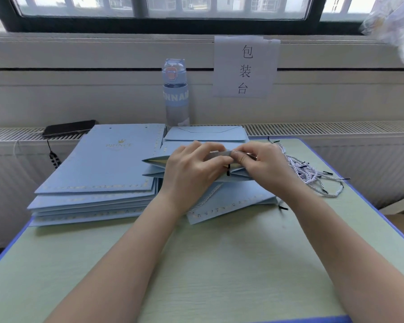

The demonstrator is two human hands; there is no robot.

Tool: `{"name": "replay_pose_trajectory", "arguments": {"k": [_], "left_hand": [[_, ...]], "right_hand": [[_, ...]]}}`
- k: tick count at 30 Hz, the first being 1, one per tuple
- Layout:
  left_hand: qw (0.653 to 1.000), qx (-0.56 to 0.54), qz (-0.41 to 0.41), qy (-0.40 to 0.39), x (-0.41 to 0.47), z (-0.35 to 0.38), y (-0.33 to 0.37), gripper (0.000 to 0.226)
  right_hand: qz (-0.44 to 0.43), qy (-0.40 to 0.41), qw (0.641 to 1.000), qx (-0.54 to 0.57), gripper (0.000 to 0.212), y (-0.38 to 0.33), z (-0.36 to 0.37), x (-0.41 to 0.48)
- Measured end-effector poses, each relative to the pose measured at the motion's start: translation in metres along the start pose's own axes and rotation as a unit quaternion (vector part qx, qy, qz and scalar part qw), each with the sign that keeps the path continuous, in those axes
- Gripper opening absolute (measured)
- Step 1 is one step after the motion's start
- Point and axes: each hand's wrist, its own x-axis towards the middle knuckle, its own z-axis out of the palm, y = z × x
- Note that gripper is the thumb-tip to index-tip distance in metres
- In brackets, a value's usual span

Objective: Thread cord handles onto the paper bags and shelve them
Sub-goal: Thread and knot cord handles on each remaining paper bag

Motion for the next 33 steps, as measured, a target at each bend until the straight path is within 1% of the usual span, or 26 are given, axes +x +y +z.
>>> {"name": "replay_pose_trajectory", "arguments": {"k": [3,6,8,10,12,15,16,18,19,20,21,22,23,25,26,28,29,31,33], "left_hand": [[0.999,-0.02,0.027,-0.003,0.003,-0.003,-0.001,0.012],[0.999,-0.028,0.034,-0.017,0.003,-0.005,-0.001,0.009],[0.999,-0.03,0.022,-0.018,0.003,-0.004,0.0,0.007],[0.999,-0.041,-0.004,-0.002,0.003,-0.004,0.001,0.007],[0.997,-0.068,-0.022,0.015,0.003,-0.005,-0.001,0.008],[0.995,-0.095,-0.018,0.017,0.003,-0.008,-0.004,0.005],[0.995,-0.1,-0.028,0.007,0.003,-0.01,-0.005,0.009],[0.992,-0.091,-0.077,-0.034,0.003,-0.013,-0.007,0.032],[0.991,-0.075,-0.094,-0.056,0.002,-0.014,-0.009,0.037],[0.991,-0.057,-0.103,-0.069,0.0,-0.014,-0.012,0.033],[0.991,-0.042,-0.101,-0.074,-0.001,-0.015,-0.014,0.023],[0.993,-0.031,-0.093,-0.071,-0.002,-0.014,-0.017,0.011],[0.994,-0.024,-0.082,-0.067,-0.002,-0.014,-0.019,0.007],[0.995,-0.031,-0.06,-0.073,-0.005,-0.012,-0.019,0.009],[0.995,-0.041,-0.049,-0.075,-0.006,-0.01,-0.018,0.01],[0.994,-0.062,-0.029,-0.086,-0.007,-0.007,-0.014,0.014],[0.993,-0.076,-0.02,-0.091,-0.007,-0.005,-0.011,0.014],[0.99,-0.102,-0.006,-0.097,-0.006,-0.003,-0.004,0.011],[0.987,-0.117,-0.003,-0.106,-0.006,-0.002,-0.001,0.008]], "right_hand": [[0.006,-0.02,1.0,0.006,0.018,-0.001,-0.002,-0.001],[0.008,-0.043,0.999,0.004,0.015,0.0,-0.002,0.0],[0.013,-0.051,0.999,0.016,0.013,0.002,-0.002,0.001],[0.018,-0.042,0.998,0.052,0.01,0.003,-0.003,0.001],[0.019,-0.015,0.997,0.074,0.006,0.004,-0.005,0.002],[0.02,0.015,0.996,0.081,0.004,0.007,-0.009,0.003],[0.019,0.017,0.997,0.079,0.002,0.007,-0.01,0.002],[0.013,0.017,0.998,0.062,0.003,0.008,-0.01,0.002],[0.013,0.015,0.998,0.059,0.004,0.009,-0.011,0.002],[0.022,0.006,0.998,0.06,0.004,0.009,-0.014,0.002],[0.039,-0.013,0.997,0.063,0.004,0.01,-0.017,0.002],[0.062,-0.042,0.995,0.064,0.006,0.01,-0.02,0.001],[0.084,-0.078,0.992,0.059,0.01,0.012,-0.022,0.002],[0.119,-0.132,0.983,0.036,0.021,0.014,-0.023,0.002],[0.124,-0.139,0.982,0.018,0.024,0.015,-0.021,0.002],[0.114,-0.124,0.986,-0.019,0.02,0.016,-0.013,0.002],[0.112,-0.114,0.987,-0.018,0.018,0.016,-0.009,0.002],[0.133,-0.094,0.986,0.043,0.022,0.016,-0.003,0.002],[0.158,-0.059,0.979,0.118,0.021,0.018,-0.002,0.002]]}}
